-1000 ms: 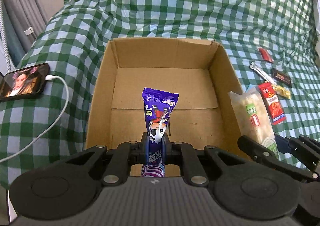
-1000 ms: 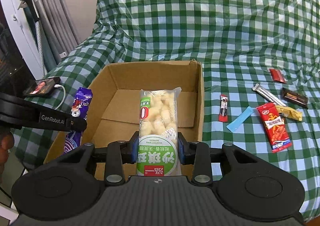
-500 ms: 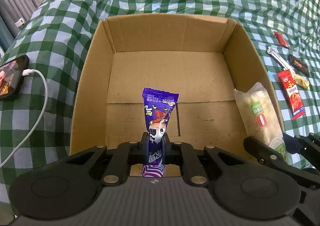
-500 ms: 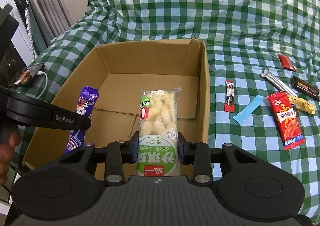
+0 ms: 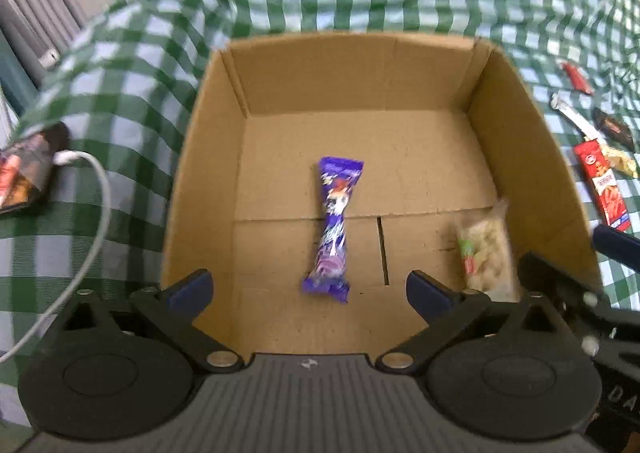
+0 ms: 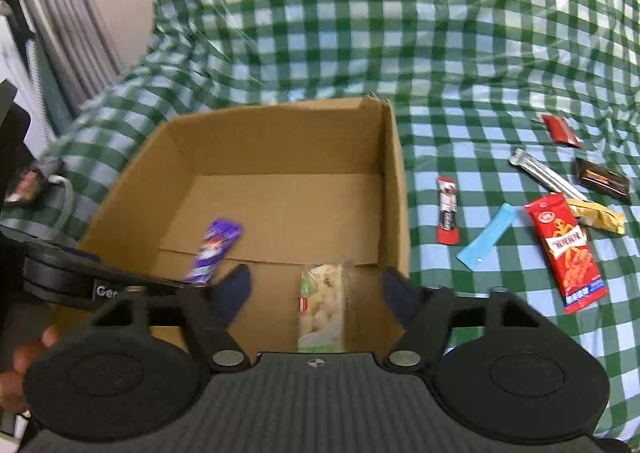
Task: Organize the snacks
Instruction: 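Open the left tool over the box while the right tool releases the peanut bar, then lift both tools away from the box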
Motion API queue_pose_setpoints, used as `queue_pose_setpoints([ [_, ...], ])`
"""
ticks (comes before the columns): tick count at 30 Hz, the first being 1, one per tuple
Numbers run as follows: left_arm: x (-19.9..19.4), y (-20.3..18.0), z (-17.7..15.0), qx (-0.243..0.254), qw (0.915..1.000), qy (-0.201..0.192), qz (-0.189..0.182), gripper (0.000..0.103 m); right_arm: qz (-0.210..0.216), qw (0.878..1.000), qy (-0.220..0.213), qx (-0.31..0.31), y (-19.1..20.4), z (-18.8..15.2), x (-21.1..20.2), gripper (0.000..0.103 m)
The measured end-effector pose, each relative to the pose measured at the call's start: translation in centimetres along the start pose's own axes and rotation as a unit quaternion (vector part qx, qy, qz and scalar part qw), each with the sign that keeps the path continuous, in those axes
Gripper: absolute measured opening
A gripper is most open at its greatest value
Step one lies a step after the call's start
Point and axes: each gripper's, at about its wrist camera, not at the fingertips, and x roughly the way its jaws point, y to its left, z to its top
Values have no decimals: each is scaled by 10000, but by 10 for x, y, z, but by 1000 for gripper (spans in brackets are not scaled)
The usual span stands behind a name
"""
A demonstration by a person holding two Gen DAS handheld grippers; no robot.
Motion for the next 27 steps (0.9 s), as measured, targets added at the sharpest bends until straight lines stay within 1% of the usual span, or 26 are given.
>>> queue_pose_setpoints([
  [1, -6, 1, -5, 18, 10000, -11, 47, 103, -72, 9999, -14, -82, 2, -2, -6, 90],
  [2, -11, 1, -11, 2, 10000, -1, 87, 103, -189, 9997, -26, -168, 3, -4, -12, 94],
  [3, -17, 2, -19, -39, 9999, 3, 99, 103, -250, 9994, -45, -242, 4, -9, -19, 94],
  [8, -55, 9, -64, -249, 9996, -92, 139, 103, -162, 9991, 40, -378, 2, -35, -59, 96],
  [11, -75, 9, -88, -298, 9995, -112, 91, 103, -157, 9985, -39, -519, 20, -51, -84, 99],
  [13, -87, 7, -100, -253, 9994, -215, 88, 103, -117, 9981, -119, -588, 30, -57, -99, 100],
  [16, -101, 4, -113, -158, 9991, -318, 221, 103, -98, 9978, -217, -625, 40, -63, -115, 100],
  [22, -135, 7, -133, -247, 9972, -684, 172, 103, -131, 9967, -539, -591, 44, -74, -149, 101],
  [27, -148, 4, -146, -294, 9963, -792, 127, 103, -148, 9951, -712, -664, 45, -84, -170, 102],
])
